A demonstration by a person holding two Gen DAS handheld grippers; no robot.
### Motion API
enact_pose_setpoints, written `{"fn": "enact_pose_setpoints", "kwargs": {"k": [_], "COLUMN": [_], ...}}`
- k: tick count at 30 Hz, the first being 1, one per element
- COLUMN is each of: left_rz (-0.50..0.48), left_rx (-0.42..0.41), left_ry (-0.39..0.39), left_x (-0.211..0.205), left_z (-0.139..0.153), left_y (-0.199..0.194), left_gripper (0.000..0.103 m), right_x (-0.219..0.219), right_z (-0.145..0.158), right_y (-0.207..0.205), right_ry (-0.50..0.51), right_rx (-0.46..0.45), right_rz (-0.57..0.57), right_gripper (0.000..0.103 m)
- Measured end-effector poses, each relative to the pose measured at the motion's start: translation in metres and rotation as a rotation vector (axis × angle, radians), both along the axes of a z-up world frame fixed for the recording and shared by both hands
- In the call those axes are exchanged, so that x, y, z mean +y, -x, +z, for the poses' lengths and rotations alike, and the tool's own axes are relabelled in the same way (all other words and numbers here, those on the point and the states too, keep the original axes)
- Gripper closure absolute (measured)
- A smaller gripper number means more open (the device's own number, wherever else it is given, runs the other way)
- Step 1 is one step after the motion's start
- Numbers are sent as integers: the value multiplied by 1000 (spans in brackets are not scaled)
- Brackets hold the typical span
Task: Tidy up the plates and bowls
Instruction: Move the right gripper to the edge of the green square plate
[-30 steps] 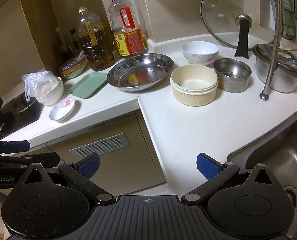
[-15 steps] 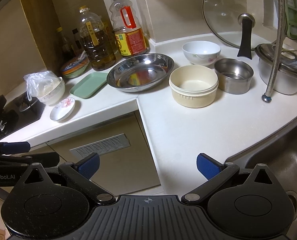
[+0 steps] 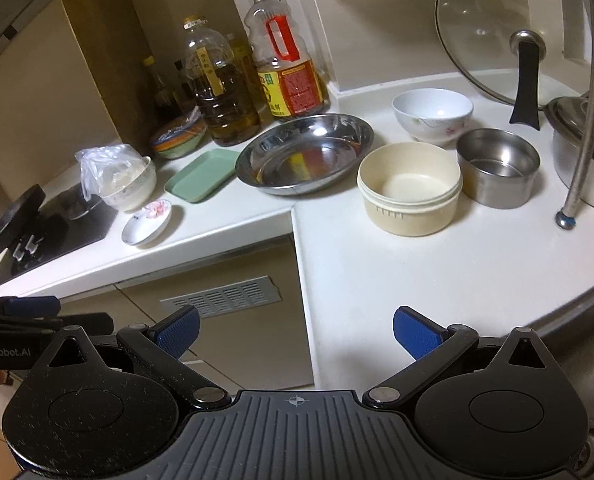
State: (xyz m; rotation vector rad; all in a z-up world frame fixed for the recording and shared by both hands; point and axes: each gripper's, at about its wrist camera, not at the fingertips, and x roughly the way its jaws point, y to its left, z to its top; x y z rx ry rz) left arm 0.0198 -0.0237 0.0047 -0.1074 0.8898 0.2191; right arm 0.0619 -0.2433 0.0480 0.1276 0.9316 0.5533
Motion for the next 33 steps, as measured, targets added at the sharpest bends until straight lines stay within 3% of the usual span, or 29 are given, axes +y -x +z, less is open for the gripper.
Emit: {"fn": "enact_pose_setpoints", "kwargs": {"k": [8, 18, 30, 33], "left_rz": [-7, -49, -3, 10], "left_rx": [-2, -37, -43, -43], "left_ry": [22, 25, 11, 12], "left_x": [22, 85, 162, 175], "left_z": [-9, -14, -21, -23], "left_y": [-32, -96, -152, -164], "left_gripper": [13, 13, 15, 19], "right_x": [12, 62, 142, 161], "right_z": [-6, -14, -30, -34], "right_y": [-24, -73, -135, -148], "right_ry": [-4, -14, -23, -36], "right_rx": [7, 0, 13, 17], "right_rz": [-10, -40, -8, 2], "right_gripper": [0, 1, 17, 25]}}
